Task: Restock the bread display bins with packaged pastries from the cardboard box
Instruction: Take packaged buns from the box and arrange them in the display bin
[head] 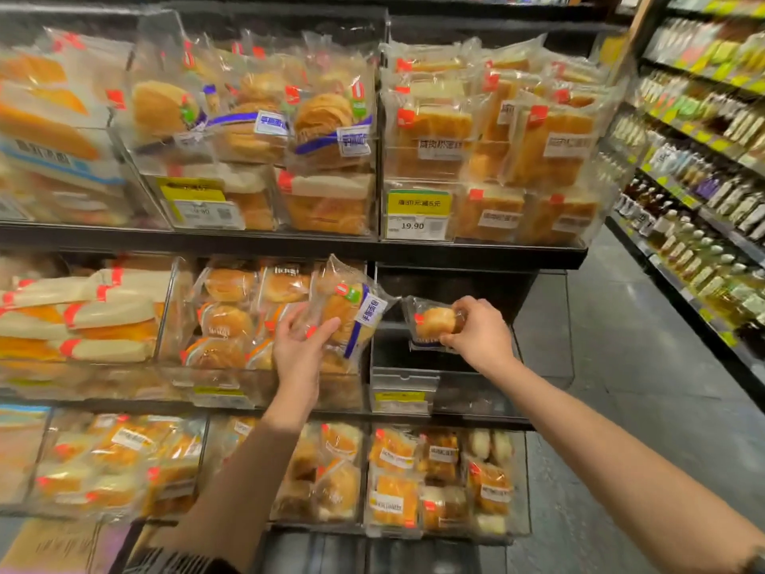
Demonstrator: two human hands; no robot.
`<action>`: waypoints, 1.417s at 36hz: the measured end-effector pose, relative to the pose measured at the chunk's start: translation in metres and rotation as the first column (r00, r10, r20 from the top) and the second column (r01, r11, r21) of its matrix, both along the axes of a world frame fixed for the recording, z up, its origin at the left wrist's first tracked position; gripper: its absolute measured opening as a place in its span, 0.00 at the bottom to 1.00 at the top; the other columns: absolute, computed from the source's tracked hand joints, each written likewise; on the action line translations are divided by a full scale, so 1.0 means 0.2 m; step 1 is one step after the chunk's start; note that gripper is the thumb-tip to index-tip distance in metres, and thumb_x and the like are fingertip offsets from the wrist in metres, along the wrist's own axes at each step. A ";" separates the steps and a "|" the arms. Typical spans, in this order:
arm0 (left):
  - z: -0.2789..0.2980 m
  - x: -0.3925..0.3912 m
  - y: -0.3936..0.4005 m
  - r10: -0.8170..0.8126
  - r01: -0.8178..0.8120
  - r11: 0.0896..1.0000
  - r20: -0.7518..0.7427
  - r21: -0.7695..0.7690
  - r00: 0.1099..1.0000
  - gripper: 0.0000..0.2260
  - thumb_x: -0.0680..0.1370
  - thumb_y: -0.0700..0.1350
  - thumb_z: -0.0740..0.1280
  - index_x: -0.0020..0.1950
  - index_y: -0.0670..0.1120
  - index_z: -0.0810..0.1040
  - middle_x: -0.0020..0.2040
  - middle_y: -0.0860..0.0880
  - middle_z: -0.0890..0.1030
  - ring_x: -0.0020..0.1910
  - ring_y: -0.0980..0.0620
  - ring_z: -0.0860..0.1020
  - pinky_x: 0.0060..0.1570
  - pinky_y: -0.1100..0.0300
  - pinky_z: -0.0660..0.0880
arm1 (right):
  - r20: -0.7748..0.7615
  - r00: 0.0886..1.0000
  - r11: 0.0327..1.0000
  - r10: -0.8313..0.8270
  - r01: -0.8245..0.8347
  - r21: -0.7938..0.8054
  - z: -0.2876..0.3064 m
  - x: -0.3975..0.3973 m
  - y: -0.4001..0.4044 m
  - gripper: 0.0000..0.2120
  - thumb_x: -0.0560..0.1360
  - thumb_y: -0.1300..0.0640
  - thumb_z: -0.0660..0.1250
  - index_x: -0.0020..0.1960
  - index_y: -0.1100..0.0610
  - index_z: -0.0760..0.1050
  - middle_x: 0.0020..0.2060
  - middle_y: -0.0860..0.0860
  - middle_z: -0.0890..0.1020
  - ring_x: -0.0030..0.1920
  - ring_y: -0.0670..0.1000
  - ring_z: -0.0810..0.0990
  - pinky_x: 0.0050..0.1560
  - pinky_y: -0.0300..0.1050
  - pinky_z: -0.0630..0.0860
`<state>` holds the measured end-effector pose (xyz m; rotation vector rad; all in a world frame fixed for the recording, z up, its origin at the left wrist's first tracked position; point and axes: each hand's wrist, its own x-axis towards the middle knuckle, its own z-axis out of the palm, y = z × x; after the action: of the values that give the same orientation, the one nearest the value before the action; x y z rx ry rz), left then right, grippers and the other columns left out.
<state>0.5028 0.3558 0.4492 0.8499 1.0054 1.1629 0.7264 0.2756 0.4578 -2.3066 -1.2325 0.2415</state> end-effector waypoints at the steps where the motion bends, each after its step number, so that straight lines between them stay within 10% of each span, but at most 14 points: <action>1: 0.00 0.01 0.01 0.005 -0.004 1.000 0.065 -0.017 0.998 0.28 0.71 0.33 0.73 0.68 0.45 0.70 0.63 0.40 0.77 0.53 0.45 0.80 0.39 0.62 0.79 | -0.012 1.000 1.000 -0.005 0.004 -0.031 -0.04 0.01 0.05 0.22 0.67 0.53 0.77 0.58 0.53 0.75 0.53 0.52 0.77 0.52 0.53 0.78 0.52 0.51 0.78; 9: -0.05 0.02 0.11 -0.023 0.030 0.998 0.132 -0.051 0.991 0.23 0.74 0.35 0.68 0.68 0.42 0.69 0.57 0.38 0.77 0.39 0.53 0.82 0.31 0.64 0.78 | -0.100 0.995 0.989 0.010 -0.025 -0.146 -0.24 0.08 0.38 0.23 0.67 0.57 0.77 0.60 0.56 0.76 0.57 0.56 0.76 0.56 0.56 0.78 0.56 0.48 0.75; 13: -0.09 0.00 0.14 -0.004 0.005 1.000 -0.062 0.011 0.998 0.46 0.58 0.60 0.78 0.69 0.39 0.68 0.48 0.44 0.78 0.38 0.54 0.81 0.41 0.59 0.80 | -0.164 0.986 0.989 0.012 -0.036 -0.143 -0.30 0.09 0.49 0.26 0.67 0.61 0.77 0.63 0.57 0.75 0.60 0.58 0.73 0.57 0.57 0.77 0.61 0.45 0.71; 17: -0.10 -0.01 0.12 -0.070 0.070 0.998 -0.030 0.009 0.997 0.13 0.77 0.35 0.63 0.60 0.46 0.72 0.44 0.44 0.78 0.33 0.56 0.81 0.30 0.65 0.78 | -0.189 0.982 0.991 -0.004 -0.021 -0.132 -0.37 0.06 0.53 0.26 0.69 0.61 0.76 0.65 0.57 0.74 0.61 0.58 0.74 0.58 0.57 0.76 0.61 0.44 0.71; 31: -0.04 -0.01 0.06 -0.065 0.065 0.998 -0.003 0.017 0.998 0.25 0.68 0.46 0.72 0.62 0.42 0.69 0.58 0.35 0.78 0.50 0.42 0.82 0.41 0.54 0.81 | -0.030 0.985 0.956 -0.167 0.155 -0.247 -0.35 0.04 0.53 0.51 0.61 0.43 0.79 0.73 0.59 0.55 0.65 0.61 0.68 0.64 0.61 0.72 0.57 0.55 0.75; 38: -0.02 0.05 -0.02 -0.001 0.000 0.998 0.019 0.057 1.000 0.19 0.73 0.34 0.70 0.61 0.46 0.70 0.50 0.47 0.80 0.42 0.54 0.84 0.36 0.62 0.79 | -0.214 0.976 0.999 0.044 -0.046 -0.006 -0.09 0.01 0.28 0.13 0.77 0.46 0.66 0.53 0.55 0.77 0.52 0.55 0.79 0.53 0.54 0.77 0.46 0.43 0.71; 45: 0.07 0.18 -0.07 -0.236 0.262 0.945 -0.148 0.196 0.960 0.19 0.70 0.36 0.73 0.52 0.56 0.71 0.49 0.54 0.80 0.44 0.61 0.82 0.39 0.66 0.78 | -0.587 0.622 0.854 0.519 -0.405 0.327 0.17 -0.06 0.02 0.17 0.72 0.46 0.67 0.59 0.49 0.73 0.54 0.48 0.80 0.53 0.42 0.80 0.53 0.37 0.77; 51: 0.04 0.24 -0.08 -0.254 0.409 0.841 -0.410 0.353 0.876 0.24 0.70 0.44 0.76 0.63 0.54 0.72 0.58 0.56 0.78 0.58 0.59 0.76 0.53 0.65 0.76 | -0.503 0.757 0.908 0.417 -0.322 0.268 0.16 0.02 -0.03 0.20 0.67 0.60 0.77 0.56 0.51 0.75 0.48 0.45 0.80 0.48 0.45 0.81 0.46 0.35 0.79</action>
<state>0.5517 0.3396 0.4562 1.5723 0.8358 0.9529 0.7302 0.2701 0.4903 -1.6450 -1.3180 0.8510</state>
